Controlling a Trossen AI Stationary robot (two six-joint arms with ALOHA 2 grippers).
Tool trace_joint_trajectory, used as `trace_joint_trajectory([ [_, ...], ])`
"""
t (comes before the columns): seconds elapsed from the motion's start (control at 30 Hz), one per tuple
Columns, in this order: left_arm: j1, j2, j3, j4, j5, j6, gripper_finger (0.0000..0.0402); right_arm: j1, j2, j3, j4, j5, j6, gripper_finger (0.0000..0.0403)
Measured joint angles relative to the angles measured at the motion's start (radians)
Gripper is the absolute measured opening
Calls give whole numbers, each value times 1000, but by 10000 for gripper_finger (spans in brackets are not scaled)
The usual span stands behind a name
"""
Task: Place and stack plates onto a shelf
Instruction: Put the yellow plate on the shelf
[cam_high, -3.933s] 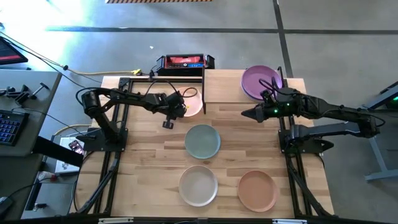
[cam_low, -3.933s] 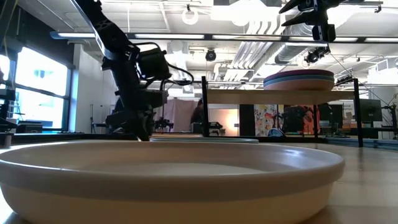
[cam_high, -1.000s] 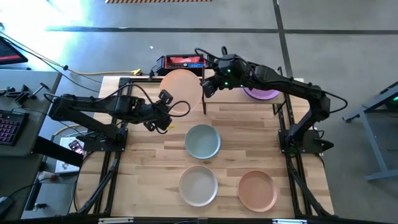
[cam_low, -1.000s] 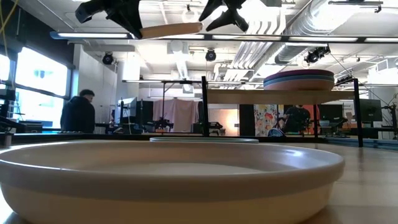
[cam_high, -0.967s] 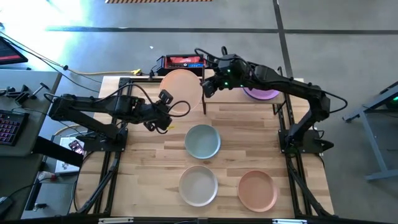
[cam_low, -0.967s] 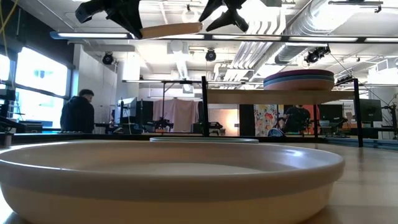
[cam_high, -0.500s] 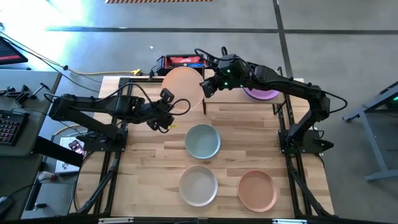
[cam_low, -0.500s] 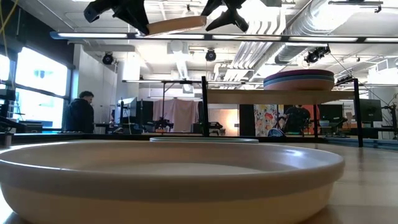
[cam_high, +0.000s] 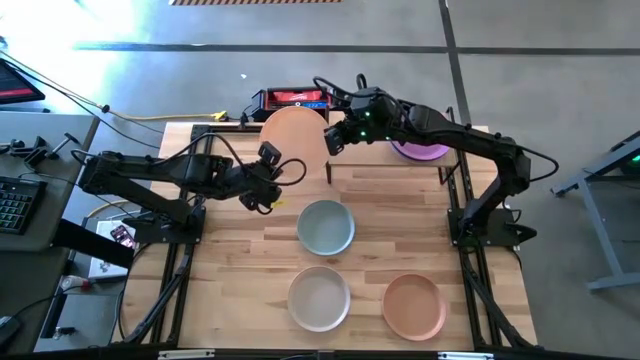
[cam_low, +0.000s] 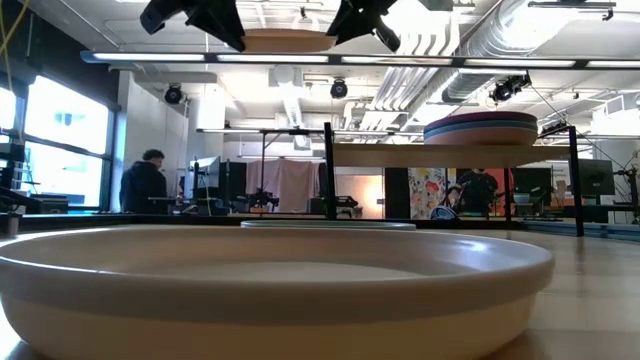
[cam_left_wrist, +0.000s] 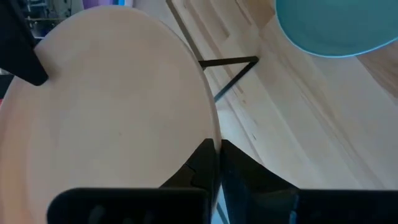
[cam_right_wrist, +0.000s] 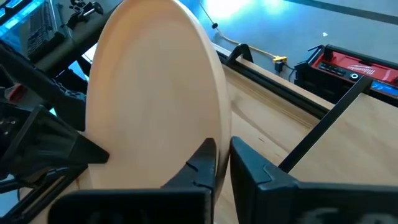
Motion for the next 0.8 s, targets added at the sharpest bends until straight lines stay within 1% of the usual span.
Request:
trace_joint_trajectory([
  [0.1,0,0,0,0,-4,-17,12,0,0,0,-7,19,3,5],
  [0.3,0,0,0,-2,-5,-116,37,0,0,0,-18,20,5,1],
  [0.43,1,1,0,-4,0,-190,62,-2,0,0,-21,22,3,1],
  [0.6,1,18,0,-3,46,-263,98,-16,0,0,-27,18,-1,0],
  [0.7,0,23,0,2,32,-287,117,-34,0,0,-40,12,-9,0],
  [0.8,0,22,0,38,-22,-314,128,-58,0,0,-55,19,-14,0],
])
